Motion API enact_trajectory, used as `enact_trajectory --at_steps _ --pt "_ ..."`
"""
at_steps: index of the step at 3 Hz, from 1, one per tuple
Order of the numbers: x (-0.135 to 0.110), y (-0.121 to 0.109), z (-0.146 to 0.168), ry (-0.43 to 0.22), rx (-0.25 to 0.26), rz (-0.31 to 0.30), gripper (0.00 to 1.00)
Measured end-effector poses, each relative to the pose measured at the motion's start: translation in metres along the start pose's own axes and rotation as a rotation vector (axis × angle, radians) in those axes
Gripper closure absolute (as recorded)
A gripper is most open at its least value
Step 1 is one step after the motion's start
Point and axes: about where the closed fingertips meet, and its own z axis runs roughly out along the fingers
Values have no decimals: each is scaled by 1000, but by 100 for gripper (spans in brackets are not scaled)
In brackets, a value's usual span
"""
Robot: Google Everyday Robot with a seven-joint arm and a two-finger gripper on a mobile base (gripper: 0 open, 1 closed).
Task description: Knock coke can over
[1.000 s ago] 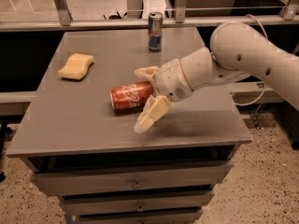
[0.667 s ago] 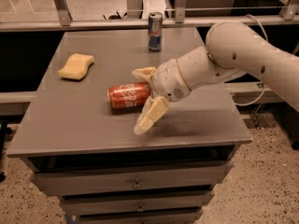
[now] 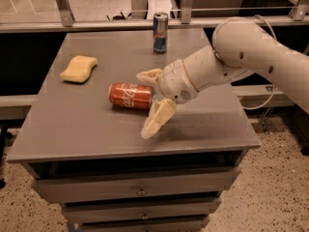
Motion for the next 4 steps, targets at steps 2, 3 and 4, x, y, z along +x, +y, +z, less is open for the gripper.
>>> enact_trajectory --at_steps 2,3,4 --pt "9 -10 -11 28 28 -6 0" --pt "13 -19 -16 38 50 -14 0" --pt "18 -36 -20 50 79 -30 0"
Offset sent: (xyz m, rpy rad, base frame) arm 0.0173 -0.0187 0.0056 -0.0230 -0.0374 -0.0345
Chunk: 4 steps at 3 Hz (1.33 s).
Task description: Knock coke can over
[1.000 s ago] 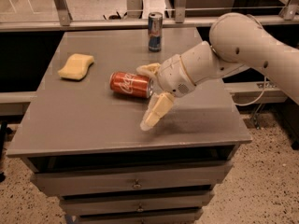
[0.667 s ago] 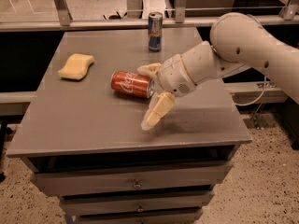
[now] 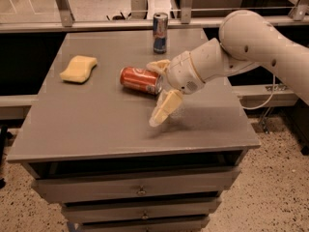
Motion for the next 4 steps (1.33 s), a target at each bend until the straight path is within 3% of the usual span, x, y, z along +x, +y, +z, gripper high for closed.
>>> enact_trajectory --at_steps 1,4 --pt "1 -1 0 1 3 -1 0" --pt "8 -23 -12 4 101 -13 0"
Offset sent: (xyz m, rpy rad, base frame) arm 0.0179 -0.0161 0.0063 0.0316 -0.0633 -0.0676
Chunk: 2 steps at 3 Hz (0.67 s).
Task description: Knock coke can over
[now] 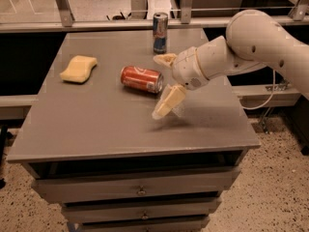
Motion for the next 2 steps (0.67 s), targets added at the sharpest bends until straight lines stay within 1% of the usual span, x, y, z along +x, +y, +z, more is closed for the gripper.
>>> enact_trajectory --at_steps 1,2 --pt "2 -3 -2 6 6 2 0" --pt "10 -9 -7 8 9 31 0"
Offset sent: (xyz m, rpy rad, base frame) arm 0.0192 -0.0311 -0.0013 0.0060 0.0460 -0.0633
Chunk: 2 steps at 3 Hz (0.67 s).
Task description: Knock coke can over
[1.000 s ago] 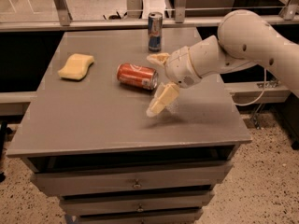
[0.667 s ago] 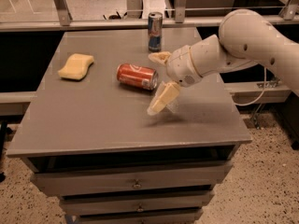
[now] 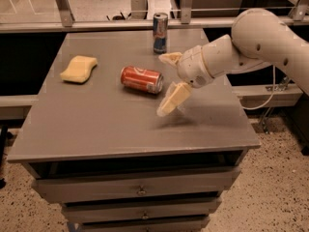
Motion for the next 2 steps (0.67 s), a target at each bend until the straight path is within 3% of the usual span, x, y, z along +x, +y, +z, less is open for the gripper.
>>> enact_trajectory --at_steps 1,2 --pt "21 -17 -26 -9 3 86 0" --pt "27 -39 -86 -26 48 127 0"
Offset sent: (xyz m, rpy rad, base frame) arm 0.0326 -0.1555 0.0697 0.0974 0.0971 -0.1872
